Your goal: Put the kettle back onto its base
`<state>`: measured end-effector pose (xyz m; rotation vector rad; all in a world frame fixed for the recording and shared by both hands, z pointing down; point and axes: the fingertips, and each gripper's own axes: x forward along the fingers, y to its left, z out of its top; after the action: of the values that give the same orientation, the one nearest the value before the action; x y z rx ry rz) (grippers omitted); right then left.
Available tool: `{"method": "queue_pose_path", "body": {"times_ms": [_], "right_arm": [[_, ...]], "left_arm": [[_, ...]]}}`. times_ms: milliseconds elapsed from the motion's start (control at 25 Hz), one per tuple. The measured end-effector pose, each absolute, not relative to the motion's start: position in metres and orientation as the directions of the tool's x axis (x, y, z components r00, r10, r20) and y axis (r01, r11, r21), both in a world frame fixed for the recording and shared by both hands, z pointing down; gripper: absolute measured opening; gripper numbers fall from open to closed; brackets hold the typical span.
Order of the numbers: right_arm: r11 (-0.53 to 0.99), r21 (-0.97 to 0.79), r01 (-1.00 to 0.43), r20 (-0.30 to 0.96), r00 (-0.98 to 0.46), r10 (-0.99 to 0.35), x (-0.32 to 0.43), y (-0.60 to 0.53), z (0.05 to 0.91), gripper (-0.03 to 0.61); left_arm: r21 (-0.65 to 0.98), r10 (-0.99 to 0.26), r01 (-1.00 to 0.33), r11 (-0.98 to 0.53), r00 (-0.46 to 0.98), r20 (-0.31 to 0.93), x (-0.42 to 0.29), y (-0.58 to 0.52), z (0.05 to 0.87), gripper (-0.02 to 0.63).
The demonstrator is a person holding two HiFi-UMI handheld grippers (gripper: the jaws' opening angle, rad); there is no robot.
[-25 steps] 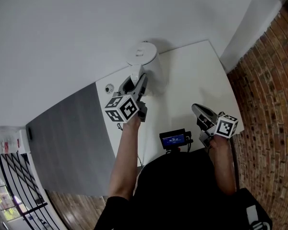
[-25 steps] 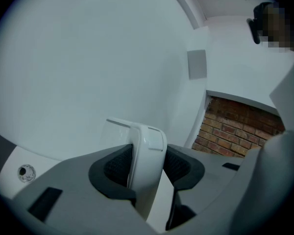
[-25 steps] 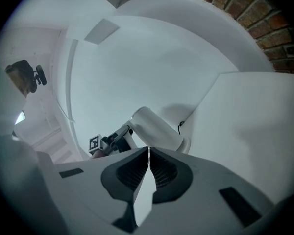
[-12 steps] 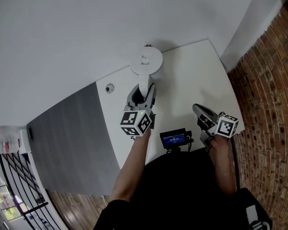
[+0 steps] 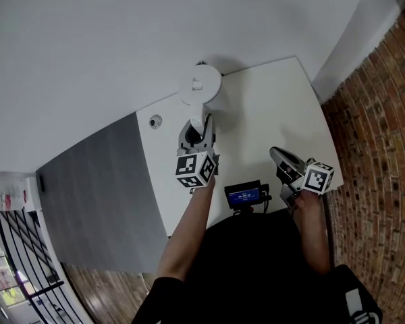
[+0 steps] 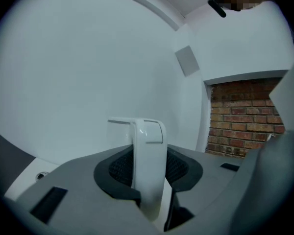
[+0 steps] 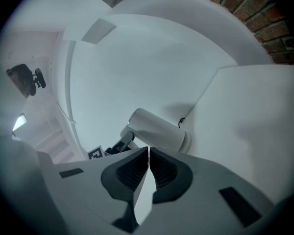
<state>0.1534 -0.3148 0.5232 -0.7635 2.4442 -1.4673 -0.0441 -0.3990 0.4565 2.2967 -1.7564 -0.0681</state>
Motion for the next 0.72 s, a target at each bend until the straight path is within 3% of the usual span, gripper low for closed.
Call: {"method": "queue_pose_path", "body": {"times_ms": [280, 600, 720], "right_arm": [[0.364, -0.870, -0.332, 0.099, -0.842, -0.530, 0.157, -0.316, 0.521, 0.018], [0.369, -0.866, -0.337, 0.105, -0.844, -0.526, 0.157, -0.315, 0.525, 0.018], [0.364, -0.871, -0.329, 0.099, -0.845, -0.525, 0.154, -0.315, 0.523, 0.018]], "left_arm": [[0.194, -0.944, -0.944, -0.268, 0.297, 0.140, -0.044, -0.401, 0.456, 0.144], [-0.007, -0.897, -0.931, -0.364, 0.349, 0.270, -0.028, -0.379, 0.477, 0.143], [0.007, -0.887, -0.934, -0.358, 0.343, 0.308, -0.030, -0.373, 0.491, 0.141]]}}
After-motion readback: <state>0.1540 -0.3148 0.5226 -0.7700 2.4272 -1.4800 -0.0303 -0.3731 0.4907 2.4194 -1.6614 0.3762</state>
